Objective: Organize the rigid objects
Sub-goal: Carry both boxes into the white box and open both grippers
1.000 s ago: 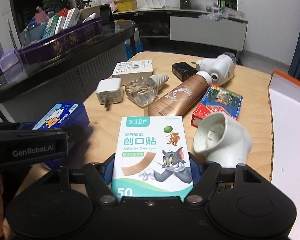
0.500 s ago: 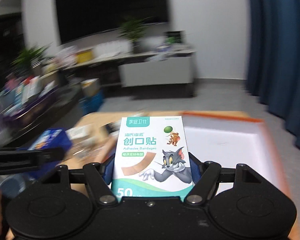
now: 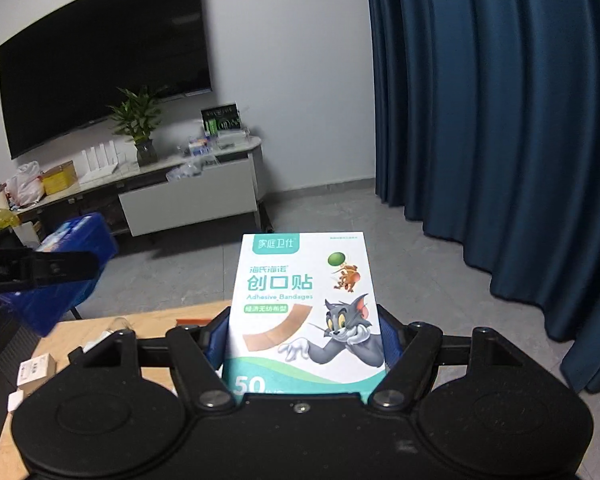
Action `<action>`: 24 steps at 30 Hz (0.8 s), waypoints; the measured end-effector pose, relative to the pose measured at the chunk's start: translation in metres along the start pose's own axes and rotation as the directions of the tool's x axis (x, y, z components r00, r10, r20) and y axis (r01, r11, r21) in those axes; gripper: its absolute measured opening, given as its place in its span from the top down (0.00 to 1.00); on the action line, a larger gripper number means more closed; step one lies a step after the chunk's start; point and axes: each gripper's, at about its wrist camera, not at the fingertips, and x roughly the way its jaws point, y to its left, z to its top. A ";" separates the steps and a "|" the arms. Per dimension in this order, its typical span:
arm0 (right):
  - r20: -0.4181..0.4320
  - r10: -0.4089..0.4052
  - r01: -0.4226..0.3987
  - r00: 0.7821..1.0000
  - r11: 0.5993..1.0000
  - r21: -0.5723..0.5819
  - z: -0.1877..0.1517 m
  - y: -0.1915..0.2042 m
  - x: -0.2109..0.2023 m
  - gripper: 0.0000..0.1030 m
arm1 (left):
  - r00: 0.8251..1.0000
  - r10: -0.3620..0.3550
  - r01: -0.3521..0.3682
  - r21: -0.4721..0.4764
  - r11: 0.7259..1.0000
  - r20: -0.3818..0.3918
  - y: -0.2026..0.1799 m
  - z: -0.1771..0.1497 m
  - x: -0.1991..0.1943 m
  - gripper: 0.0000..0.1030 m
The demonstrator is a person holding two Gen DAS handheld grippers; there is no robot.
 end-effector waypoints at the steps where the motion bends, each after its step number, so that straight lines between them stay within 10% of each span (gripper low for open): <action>1: -0.019 0.007 -0.007 1.000 1.000 0.003 -0.004 0.000 0.009 0.19 | 1.000 0.003 -0.003 -0.001 1.000 -0.020 0.000 -0.006 0.008 0.39; 12: -0.154 0.044 -0.043 0.987 0.999 0.007 -0.021 0.005 0.089 0.19 | 0.982 0.056 -0.065 -0.041 0.997 -0.179 0.033 -0.053 0.089 0.39; 24: -0.225 0.022 -0.029 0.974 0.999 -0.027 -0.029 0.006 0.138 0.19 | 0.973 0.088 -0.098 -0.036 0.995 -0.213 0.013 -0.031 0.107 0.39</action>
